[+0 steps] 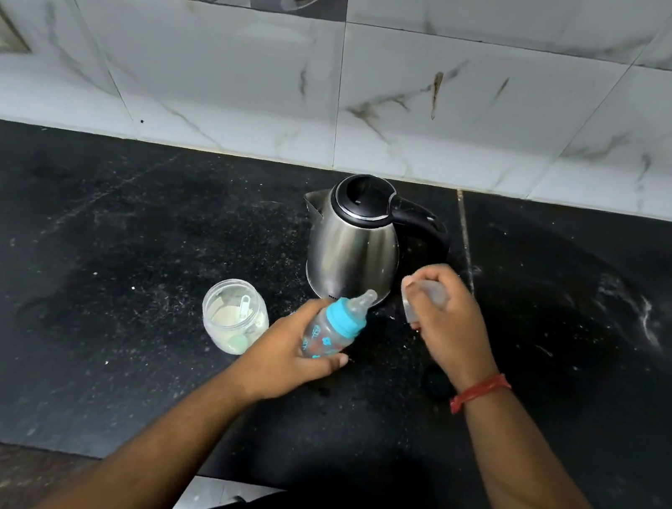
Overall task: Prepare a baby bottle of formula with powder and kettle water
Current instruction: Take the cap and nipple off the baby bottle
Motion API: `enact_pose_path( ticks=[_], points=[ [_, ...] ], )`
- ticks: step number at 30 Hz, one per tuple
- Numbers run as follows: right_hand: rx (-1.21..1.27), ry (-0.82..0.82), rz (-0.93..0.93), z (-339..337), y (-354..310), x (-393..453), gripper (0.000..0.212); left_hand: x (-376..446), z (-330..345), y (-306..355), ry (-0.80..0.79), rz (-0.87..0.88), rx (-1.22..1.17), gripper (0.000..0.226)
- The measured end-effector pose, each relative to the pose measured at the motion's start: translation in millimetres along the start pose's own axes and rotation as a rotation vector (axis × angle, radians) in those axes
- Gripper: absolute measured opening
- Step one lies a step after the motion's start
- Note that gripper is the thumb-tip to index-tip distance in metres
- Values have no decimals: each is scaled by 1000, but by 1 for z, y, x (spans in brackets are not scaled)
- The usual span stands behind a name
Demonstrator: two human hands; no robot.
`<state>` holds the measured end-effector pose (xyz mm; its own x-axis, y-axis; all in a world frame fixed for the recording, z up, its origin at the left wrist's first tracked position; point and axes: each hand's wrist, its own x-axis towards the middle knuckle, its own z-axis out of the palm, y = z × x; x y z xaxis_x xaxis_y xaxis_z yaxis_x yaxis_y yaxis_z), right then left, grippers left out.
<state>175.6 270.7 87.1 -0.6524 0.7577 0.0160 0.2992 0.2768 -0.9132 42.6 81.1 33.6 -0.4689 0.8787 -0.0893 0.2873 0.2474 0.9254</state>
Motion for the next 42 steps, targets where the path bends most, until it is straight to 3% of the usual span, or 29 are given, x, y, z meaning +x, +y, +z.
enact_pose_path(
  ticks=[6,14,17,19,21,24,27,29,31,37,42],
  points=[
    [-659,-84,93,-24,77,8,43,-1,2,-1,109,-32,-79,55],
    [-949,-142,-17,-15,123,-7,59,2,5,-8,118,-40,-63,58],
    [-994,-49,-49,-14,116,-8,61,2,6,-6,115,-44,-60,59],
    [-879,66,-165,-14,102,-6,48,2,7,-6,109,-50,-56,60],
    [-605,94,-228,-11,79,-2,36,4,9,-5,116,-62,-57,59],
    [-137,-62,-103,7,34,-2,28,9,13,-1,170,-56,-50,54],
    [150,-267,57,33,7,-12,33,14,21,6,208,-17,-32,51],
    [360,-291,151,47,-2,-20,33,15,27,13,229,16,8,49],
    [537,-212,231,57,-12,-25,27,16,31,18,259,53,97,53],
    [716,-9,336,67,-27,-25,28,23,33,26,288,103,317,57],
    [718,-71,299,61,-34,-22,21,14,31,51,267,131,136,57]
  ],
)
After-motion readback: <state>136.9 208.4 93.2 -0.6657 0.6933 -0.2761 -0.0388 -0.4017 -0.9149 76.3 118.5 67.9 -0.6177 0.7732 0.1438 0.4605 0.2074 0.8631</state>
